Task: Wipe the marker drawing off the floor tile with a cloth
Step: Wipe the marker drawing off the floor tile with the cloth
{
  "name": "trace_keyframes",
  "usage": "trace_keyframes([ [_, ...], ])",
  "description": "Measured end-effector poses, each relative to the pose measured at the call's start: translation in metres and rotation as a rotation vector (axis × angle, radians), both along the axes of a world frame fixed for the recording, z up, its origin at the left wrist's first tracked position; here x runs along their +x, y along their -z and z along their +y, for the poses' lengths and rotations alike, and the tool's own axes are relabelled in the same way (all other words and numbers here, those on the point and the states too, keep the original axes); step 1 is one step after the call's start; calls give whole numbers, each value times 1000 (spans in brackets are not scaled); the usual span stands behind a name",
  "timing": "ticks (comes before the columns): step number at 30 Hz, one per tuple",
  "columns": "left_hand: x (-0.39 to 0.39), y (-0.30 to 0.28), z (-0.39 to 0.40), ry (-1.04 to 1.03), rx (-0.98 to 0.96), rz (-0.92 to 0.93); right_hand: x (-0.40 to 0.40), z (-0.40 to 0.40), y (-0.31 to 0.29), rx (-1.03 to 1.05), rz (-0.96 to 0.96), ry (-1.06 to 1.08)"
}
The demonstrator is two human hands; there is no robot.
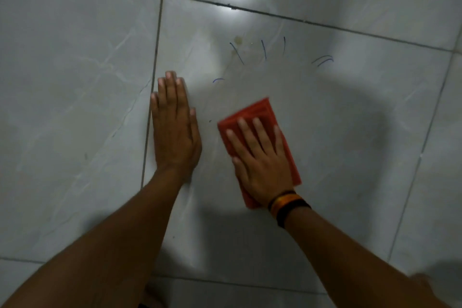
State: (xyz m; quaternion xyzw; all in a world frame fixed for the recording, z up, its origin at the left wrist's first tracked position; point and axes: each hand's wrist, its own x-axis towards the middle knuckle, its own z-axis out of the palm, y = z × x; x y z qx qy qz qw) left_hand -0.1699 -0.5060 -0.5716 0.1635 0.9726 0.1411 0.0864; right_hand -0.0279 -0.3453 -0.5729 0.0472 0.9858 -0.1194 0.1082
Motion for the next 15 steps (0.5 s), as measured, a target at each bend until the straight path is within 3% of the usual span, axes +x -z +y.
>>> trace_keyframes([
  [4,-20,8,9,-4,-69,46,26,80,-5,104,-44,278],
  [8,-19,13,6,-3,-78,64,-78,116,-2,185,-9,697],
  [10,-21,14,8,11,-83,68,-138,102,3,217,35,771],
  [12,-22,13,9,16,-93,63,-172,69,5,190,68,641],
  [15,-23,9,8,11,-74,47,-147,28,3,89,51,190],
])
